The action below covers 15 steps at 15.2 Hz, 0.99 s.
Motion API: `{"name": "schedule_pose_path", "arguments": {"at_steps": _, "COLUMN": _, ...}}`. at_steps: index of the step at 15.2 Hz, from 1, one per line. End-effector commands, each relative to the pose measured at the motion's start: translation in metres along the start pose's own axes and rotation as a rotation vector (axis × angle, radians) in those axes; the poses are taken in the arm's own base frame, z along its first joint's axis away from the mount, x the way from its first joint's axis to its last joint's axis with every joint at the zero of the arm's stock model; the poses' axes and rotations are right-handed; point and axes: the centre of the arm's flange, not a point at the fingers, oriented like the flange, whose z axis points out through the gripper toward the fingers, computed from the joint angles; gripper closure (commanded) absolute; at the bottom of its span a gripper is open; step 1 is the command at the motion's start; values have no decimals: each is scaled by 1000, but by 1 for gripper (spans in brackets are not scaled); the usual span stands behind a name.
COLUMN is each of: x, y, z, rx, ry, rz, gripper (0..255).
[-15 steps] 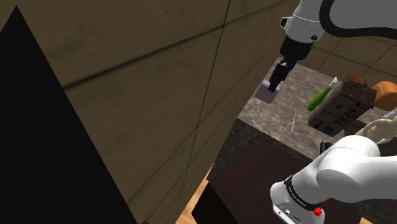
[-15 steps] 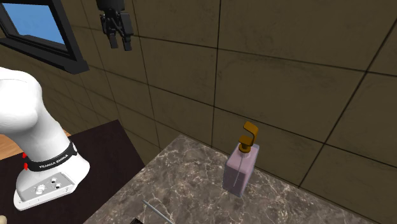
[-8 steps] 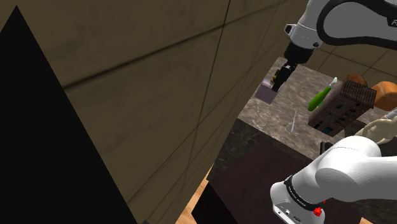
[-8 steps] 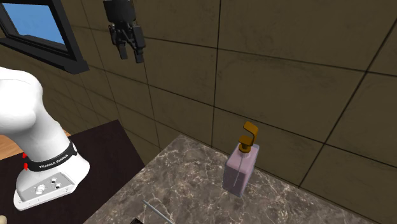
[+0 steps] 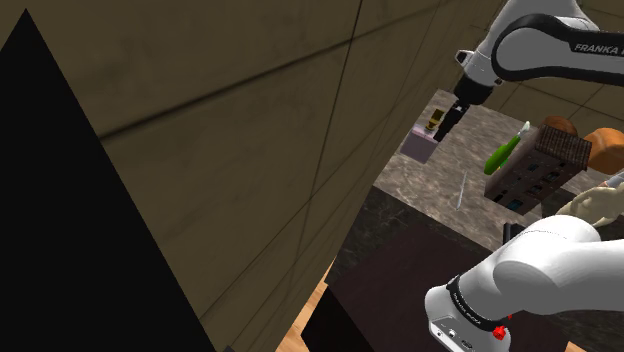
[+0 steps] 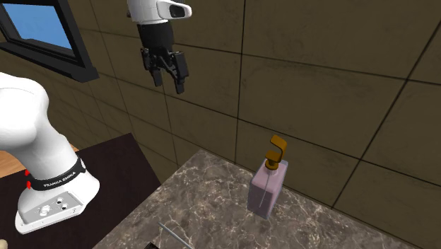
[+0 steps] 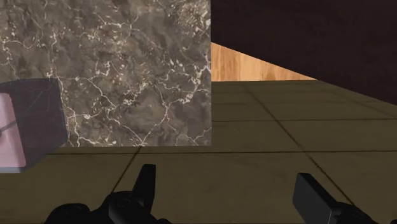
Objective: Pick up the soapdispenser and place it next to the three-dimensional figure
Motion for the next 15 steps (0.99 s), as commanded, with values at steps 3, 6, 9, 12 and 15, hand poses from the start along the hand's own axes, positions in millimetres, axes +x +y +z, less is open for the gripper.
{"name": "schedule_pose_path", "arguments": {"at_steps": 3, "x": -8, "y": 49, "z": 27, "rx": 10, "ry": 35, "rz": -16, "gripper": 0}}
{"name": "schedule_pose_path", "arguments": {"at_steps": 6, "x": -11, "y": 85, "z": 45, "rx": 19, "ry": 60, "rz": -27, "gripper": 0}}
{"name": "schedule_pose_path", "arguments": {"at_steps": 9, "x": -13, "y": 122, "z": 64, "rx": 28, "ry": 85, "rz": -37, "gripper": 0}}
{"name": "schedule_pose_path", "arguments": {"at_steps": 12, "x": -15, "y": 158, "z": 84, "rx": 36, "ry": 110, "rz": -48, "gripper": 0}}
{"name": "schedule_pose_path", "arguments": {"at_steps": 15, "x": -16, "y": 194, "z": 104, "rx": 45, "ry": 135, "rz": -59, "gripper": 0}}
